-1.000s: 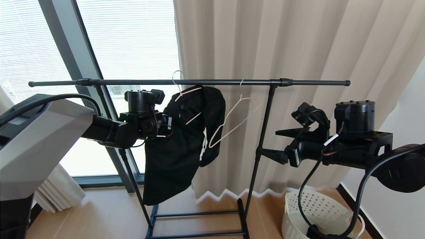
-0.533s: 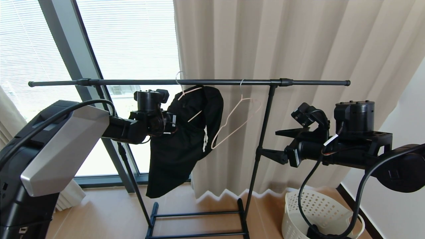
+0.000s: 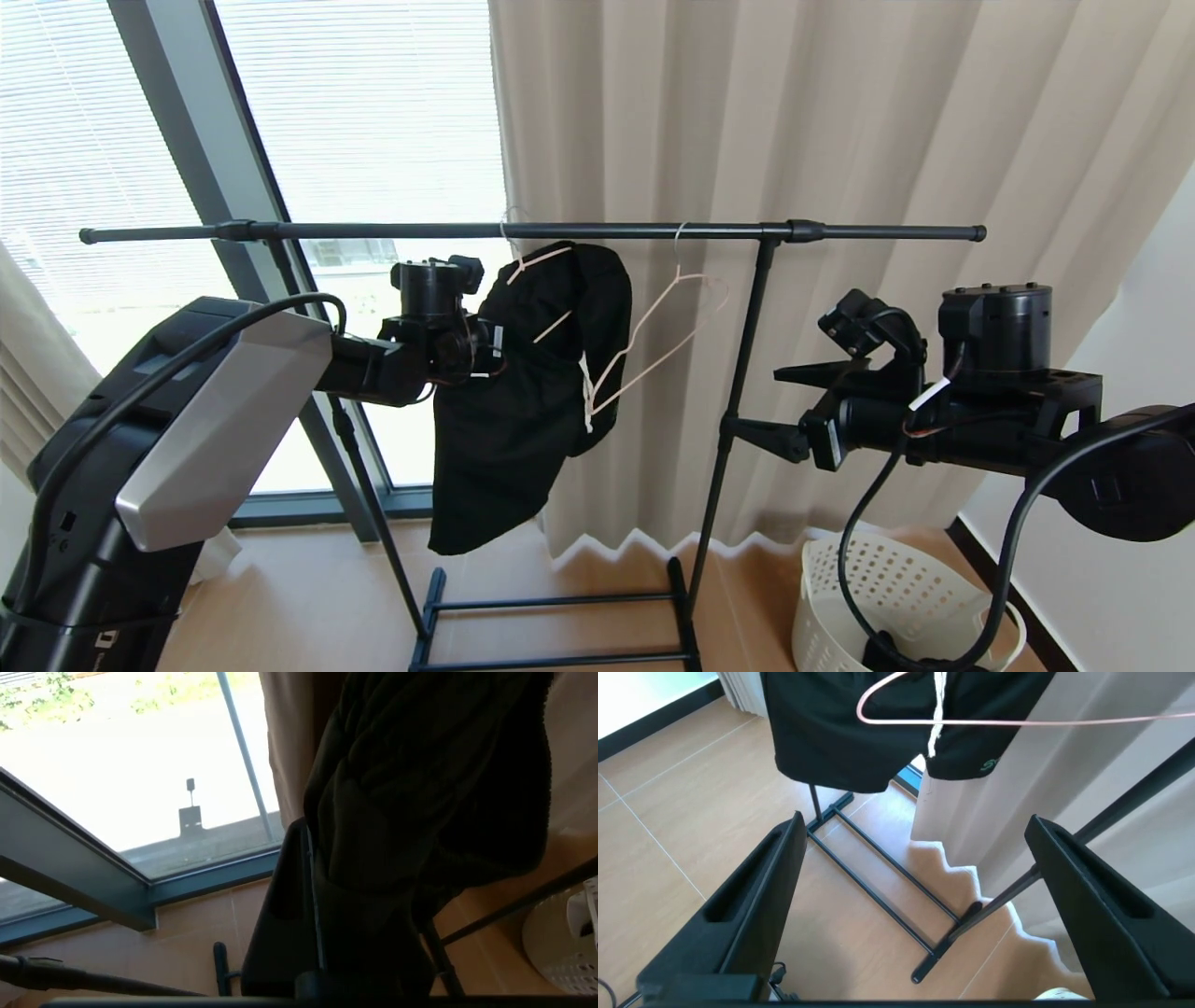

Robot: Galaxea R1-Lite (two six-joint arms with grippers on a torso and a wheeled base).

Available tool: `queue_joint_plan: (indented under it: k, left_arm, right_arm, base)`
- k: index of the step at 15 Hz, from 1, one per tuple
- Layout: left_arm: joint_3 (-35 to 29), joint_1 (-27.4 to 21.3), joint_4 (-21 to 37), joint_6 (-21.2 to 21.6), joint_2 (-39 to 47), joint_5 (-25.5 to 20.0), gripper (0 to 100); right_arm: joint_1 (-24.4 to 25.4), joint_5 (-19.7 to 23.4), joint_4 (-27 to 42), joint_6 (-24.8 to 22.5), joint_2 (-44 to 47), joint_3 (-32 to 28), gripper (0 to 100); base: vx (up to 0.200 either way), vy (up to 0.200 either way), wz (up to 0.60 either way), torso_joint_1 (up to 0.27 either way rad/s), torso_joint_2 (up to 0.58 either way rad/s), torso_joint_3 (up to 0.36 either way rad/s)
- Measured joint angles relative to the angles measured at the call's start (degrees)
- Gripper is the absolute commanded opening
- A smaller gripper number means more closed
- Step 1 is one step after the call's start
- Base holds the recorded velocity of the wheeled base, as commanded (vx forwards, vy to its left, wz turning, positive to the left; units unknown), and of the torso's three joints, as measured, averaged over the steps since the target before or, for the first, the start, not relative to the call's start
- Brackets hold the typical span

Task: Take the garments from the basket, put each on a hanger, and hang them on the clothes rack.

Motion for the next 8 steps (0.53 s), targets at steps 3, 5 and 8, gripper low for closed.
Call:
queue_joint_plan:
  k: [3,5,8]
  left_arm:
    - [-0.7,-0.1,0.0,0.0,0.9,0.0,0]
    - [-0.7,-0.1,0.0,0.0,1.2,0.0,0]
    - [-0.6,-0.2,0.0,0.0,1.4,0.0,0]
  right_arm:
    - [0.0,0.0,0.0,0.0,0.1,0.0,100]
    - [0.0,0.0,0.0,0.0,0.1,0.0,100]
    - [0.0,0.0,0.0,0.0,0.2,0.0,100]
  base:
    - [0.0,0.0,0.0,0.0,0.0,0.0]
    - [0.0,0.0,0.0,0.0,0.0,0.0]
    - [0.0,0.0,0.0,0.0,0.0,0.0]
